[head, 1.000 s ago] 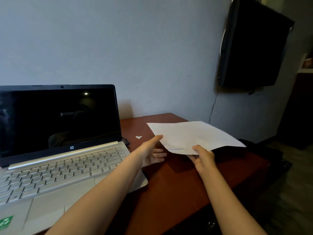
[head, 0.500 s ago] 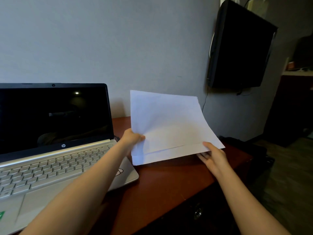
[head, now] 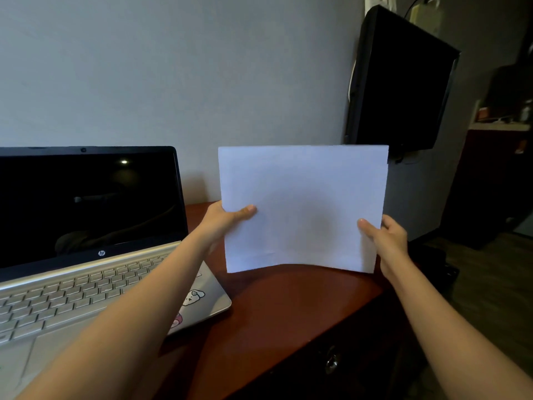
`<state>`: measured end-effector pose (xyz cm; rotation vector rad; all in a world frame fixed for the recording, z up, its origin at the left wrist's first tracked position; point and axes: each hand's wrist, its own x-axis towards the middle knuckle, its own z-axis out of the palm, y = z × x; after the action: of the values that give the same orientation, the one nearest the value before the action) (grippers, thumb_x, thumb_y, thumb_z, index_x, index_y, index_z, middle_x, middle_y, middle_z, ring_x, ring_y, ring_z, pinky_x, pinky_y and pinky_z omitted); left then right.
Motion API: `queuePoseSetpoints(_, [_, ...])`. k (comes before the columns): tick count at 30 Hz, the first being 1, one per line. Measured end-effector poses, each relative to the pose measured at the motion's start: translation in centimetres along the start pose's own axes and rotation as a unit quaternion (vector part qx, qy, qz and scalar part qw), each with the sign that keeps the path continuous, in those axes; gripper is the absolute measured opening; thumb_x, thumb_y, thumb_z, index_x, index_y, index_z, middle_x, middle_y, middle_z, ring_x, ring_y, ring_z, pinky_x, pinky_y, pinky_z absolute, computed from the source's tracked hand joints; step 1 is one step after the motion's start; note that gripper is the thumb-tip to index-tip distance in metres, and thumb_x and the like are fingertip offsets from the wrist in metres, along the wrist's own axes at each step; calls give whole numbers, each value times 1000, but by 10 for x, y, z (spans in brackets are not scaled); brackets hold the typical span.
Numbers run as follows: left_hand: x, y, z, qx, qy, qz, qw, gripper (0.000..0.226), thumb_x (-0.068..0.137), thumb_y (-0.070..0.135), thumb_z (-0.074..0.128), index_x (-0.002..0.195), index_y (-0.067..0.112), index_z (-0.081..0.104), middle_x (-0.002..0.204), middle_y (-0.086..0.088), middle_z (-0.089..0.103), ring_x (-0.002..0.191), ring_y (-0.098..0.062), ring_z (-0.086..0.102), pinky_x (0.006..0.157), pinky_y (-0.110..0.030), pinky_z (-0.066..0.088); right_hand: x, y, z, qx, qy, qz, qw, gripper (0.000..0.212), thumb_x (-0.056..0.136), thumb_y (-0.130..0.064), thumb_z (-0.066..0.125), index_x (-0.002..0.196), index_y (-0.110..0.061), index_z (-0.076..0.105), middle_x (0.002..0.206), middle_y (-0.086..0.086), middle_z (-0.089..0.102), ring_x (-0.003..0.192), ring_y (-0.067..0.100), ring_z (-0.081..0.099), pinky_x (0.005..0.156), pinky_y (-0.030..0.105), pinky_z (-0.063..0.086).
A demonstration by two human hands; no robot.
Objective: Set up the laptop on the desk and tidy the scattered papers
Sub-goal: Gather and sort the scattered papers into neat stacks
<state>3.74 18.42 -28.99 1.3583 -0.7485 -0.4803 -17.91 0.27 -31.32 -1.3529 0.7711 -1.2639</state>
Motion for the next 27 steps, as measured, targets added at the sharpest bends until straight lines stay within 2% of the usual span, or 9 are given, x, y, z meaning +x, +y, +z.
queuePoseSetpoints(2, [0,1,-1,-5,1,7,1000,14,81,15,72,93,17,65,91,3,70,67,-5,70,55,-15,53,-3,-1,-1,6,-1,-9,1000,24,86,-5,65,109,-6,58,100,5,61,72,5,57,64,16,47])
queuePoseSetpoints(6, [-2,-2,-2,12,10,4,1000,20,81,19,72,99,17,63,96,2,68,77,-9,67,58,-15,53,-6,7,-1,9,-9,-5,1000,35,85,-7,66,118,-2,54,105,6,60,74,7,57,63,14,48])
queuePoseSetpoints(10, [-5,-14,2,57,17,-7,998,33,84,15,69,114,5,59,112,-10,65,93,-23,63,68,-22,51,-7,13,1,-25,-27,13,999,47,86,-7,66,129,-1,49,129,12,55,110,23,55,97,31,42])
queuePoseSetpoints(12, [-5,-17,6,58,21,-10,998,29,87,14,65,112,2,59,116,-15,63,91,-24,61,67,-21,50,-8,18,0,-31,-32,32,998,45,88,-4,62,131,-1,48,131,13,55,117,26,53,96,30,40])
queuePoseSetpoints(15, [-4,-18,10,55,38,0,998,29,88,15,64,111,-1,60,113,-14,62,87,-22,61,65,-20,50,-11,25,3,-39,-18,61,997,36,92,-3,55,127,3,53,128,17,57,117,31,54,88,29,40])
queuePoseSetpoints(20, [2,-9,5,80,94,22,992,27,87,20,67,107,2,64,108,-12,65,92,-23,60,80,-32,50,-14,23,12,-24,12,79,997,27,92,-6,55,118,3,59,122,18,61,98,23,57,90,35,45])
queuePoseSetpoints(23, [4,-7,-4,108,121,29,986,20,86,22,67,100,9,65,109,-13,67,91,-26,62,88,-39,50,-13,17,18,49,23,106,993,38,92,-2,56,128,7,49,126,14,56,108,23,55,97,34,43])
queuePoseSetpoints(25, [0,-9,-10,105,150,24,983,22,85,22,68,101,9,63,106,-14,67,81,-24,59,78,-36,50,-14,17,23,88,23,131,987,48,91,1,55,136,9,40,130,11,51,122,26,50,106,36,38])
queuePoseSetpoints(27, [-5,-10,-16,55,162,8,985,20,84,18,68,100,10,59,96,-14,64,67,-20,57,59,-28,48,-17,19,29,97,16,152,983,46,91,1,55,135,8,42,130,16,52,122,29,51,104,37,40])
